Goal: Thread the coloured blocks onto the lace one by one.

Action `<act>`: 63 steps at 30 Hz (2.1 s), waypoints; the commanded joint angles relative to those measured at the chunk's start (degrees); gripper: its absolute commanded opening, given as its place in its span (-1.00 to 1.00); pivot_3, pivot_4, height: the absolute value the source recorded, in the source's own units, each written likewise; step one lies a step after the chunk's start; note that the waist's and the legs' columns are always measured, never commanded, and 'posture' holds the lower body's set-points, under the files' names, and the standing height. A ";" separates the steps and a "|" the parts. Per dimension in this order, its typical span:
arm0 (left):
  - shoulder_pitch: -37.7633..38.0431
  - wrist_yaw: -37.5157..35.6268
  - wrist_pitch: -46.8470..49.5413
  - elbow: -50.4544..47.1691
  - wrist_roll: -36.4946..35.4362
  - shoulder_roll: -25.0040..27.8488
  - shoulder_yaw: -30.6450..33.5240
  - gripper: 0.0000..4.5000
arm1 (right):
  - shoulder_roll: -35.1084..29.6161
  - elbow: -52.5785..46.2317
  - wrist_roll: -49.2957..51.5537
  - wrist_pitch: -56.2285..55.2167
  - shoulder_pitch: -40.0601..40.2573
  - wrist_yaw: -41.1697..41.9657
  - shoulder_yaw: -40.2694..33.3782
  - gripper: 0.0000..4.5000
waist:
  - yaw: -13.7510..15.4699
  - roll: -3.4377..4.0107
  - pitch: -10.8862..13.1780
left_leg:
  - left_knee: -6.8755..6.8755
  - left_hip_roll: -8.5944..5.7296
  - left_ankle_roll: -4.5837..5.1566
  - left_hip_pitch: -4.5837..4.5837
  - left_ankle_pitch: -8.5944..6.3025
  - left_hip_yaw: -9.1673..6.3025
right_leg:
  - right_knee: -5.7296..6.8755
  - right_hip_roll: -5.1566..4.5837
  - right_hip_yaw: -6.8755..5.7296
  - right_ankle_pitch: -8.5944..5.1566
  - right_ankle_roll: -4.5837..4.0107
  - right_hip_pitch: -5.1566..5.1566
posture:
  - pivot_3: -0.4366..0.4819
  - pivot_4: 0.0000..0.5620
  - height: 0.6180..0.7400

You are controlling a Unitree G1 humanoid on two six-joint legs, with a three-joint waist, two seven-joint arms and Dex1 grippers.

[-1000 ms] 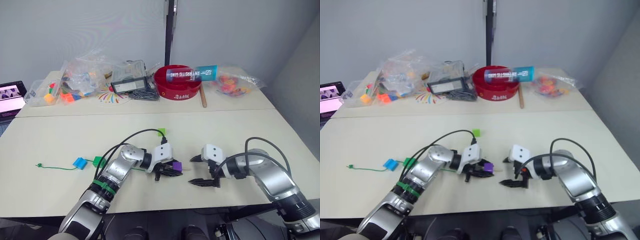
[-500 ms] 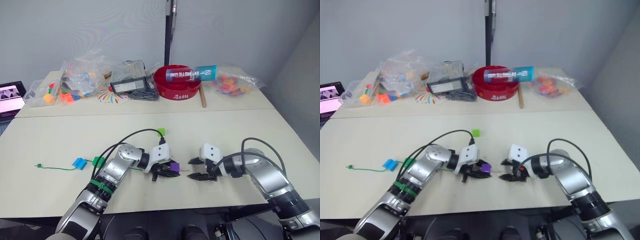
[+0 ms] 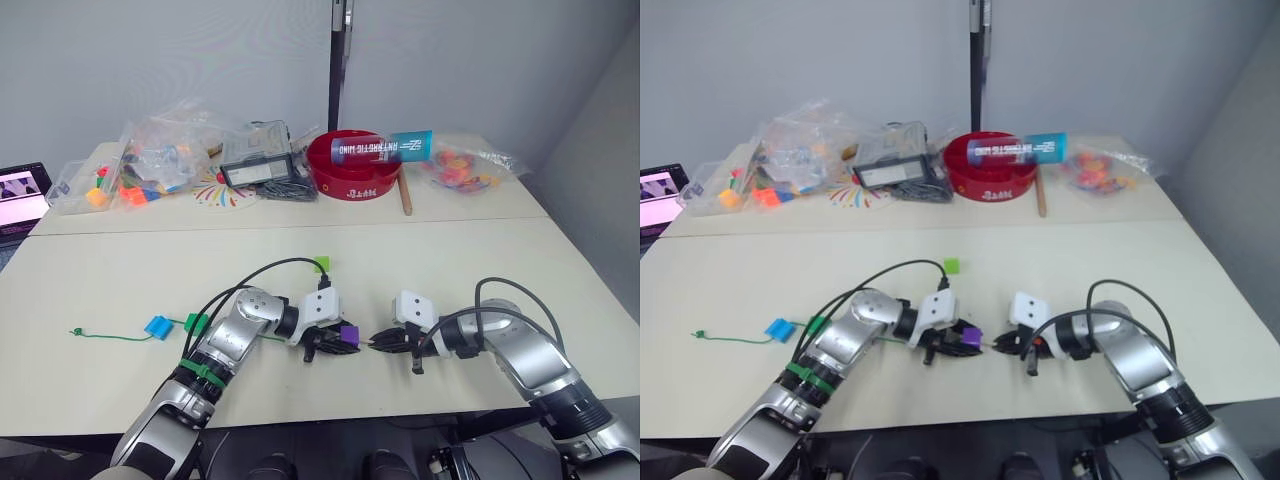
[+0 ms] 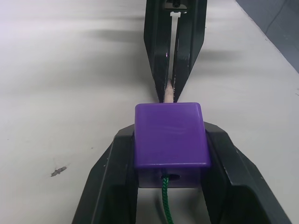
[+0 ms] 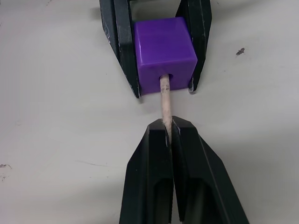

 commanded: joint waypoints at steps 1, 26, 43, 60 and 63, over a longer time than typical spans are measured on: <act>0.46 -1.81 -0.60 -2.88 -0.62 1.95 0.84 -0.46 | -0.14 -0.96 -0.22 -0.03 -0.25 0.47 0.15 -1.00 | -0.02 0.00 0.00 | 0.00 0.00 0.00 0.00 0.00 0.00 | 0.00 0.00 0.00 0.00 0.00 0.00 | -0.05 -0.47 1.00; 6.30 -12.11 -14.59 10.26 -0.30 25.77 9.76 -0.46 | 0.95 -0.49 -1.07 -2.00 -3.82 2.74 1.79 -1.00 | -1.06 0.03 -0.02 | -0.12 0.21 0.02 0.20 -0.01 0.07 | 0.06 0.16 0.00 -0.01 -0.03 0.00 | -0.05 -0.47 1.00; 4.94 -13.43 -10.51 4.65 -4.74 25.19 12.67 0.86 | 1.89 -1.07 -0.96 -1.46 -4.03 2.25 2.05 -1.00 | -1.10 0.04 -0.02 | -0.12 0.22 0.04 0.18 -0.02 0.09 | 0.08 0.17 0.01 -0.01 -0.03 -0.02 | -0.05 -0.47 1.00; 4.63 -6.63 5.18 -14.30 -7.30 17.06 10.57 0.86 | 5.63 -3.54 -0.71 2.77 -7.16 0.15 2.92 -1.00 | -0.13 0.03 -0.01 | -0.05 0.12 0.08 -0.04 -0.05 0.04 | 0.09 0.09 -0.01 0.00 -0.01 -0.04 | -0.05 -0.47 1.00; 4.01 -4.26 4.76 -13.10 -6.51 13.48 9.31 0.86 | 5.69 -4.20 -0.95 3.32 -7.17 -0.02 3.15 -1.00 | -0.09 0.02 0.00 | -0.04 0.10 0.07 -0.05 -0.04 0.03 | 0.09 0.08 -0.02 0.00 -0.01 -0.05 | -0.05 -0.47 1.00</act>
